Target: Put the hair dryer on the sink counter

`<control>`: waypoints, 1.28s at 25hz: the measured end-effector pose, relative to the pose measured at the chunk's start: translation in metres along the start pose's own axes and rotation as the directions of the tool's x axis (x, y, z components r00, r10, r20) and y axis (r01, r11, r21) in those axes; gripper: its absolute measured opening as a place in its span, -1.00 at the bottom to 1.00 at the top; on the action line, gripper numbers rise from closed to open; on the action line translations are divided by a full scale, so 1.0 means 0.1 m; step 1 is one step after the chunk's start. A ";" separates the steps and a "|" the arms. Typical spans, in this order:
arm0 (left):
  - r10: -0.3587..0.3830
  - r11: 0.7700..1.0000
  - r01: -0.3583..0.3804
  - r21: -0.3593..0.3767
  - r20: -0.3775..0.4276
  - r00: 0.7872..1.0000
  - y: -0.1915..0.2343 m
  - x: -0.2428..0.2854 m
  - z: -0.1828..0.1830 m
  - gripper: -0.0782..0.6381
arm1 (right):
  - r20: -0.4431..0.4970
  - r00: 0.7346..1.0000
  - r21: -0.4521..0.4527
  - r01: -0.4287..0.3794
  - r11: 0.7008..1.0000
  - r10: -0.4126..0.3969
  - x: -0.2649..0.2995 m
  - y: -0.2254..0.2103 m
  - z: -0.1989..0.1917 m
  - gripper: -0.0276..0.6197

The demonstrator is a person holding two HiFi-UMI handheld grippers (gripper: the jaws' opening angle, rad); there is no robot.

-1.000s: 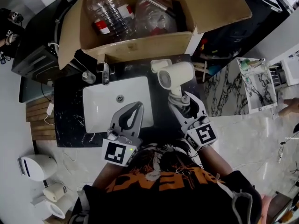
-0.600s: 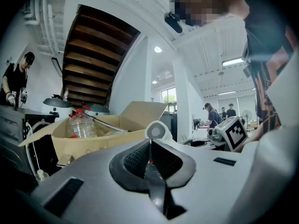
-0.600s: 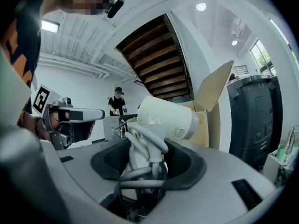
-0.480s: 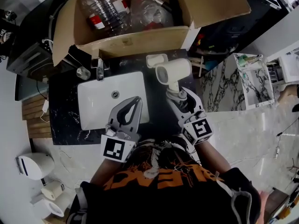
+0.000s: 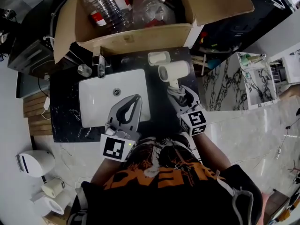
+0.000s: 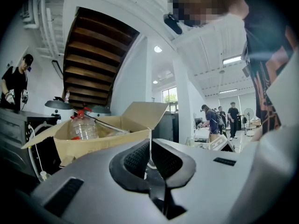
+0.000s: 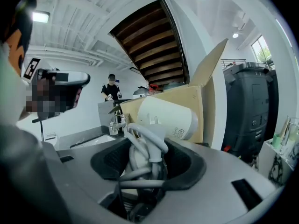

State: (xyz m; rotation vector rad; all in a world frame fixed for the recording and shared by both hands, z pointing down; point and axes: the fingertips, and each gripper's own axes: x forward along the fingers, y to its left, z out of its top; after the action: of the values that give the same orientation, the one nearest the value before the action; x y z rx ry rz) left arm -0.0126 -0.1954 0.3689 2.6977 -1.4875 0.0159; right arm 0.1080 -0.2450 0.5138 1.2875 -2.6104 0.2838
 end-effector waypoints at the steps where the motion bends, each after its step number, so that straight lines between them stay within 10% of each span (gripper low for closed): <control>1: 0.002 1.000 -0.002 0.001 -0.001 1.000 0.00 -0.01 0.00 -0.69 | -0.020 1.000 0.002 0.005 1.000 -0.005 0.03 -0.02 -0.09 -0.19; 14: 0.011 1.000 -0.011 0.011 -0.006 1.000 -0.04 -0.01 0.02 -0.69 | -0.290 0.956 0.019 0.052 0.998 -0.044 0.33 -0.30 -1.21 -0.19; 32: 0.022 1.000 -0.022 0.012 -0.002 1.000 -0.08 -0.08 0.01 -0.69 | -0.392 0.920 0.012 0.030 0.999 -0.023 0.53 -0.26 -1.56 0.04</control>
State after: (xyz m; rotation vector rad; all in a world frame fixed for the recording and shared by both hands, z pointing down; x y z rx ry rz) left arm -0.0095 -0.1845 0.3669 2.6898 -1.5220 0.0290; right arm 0.1142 -0.2598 0.6801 1.1326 -2.2536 0.5046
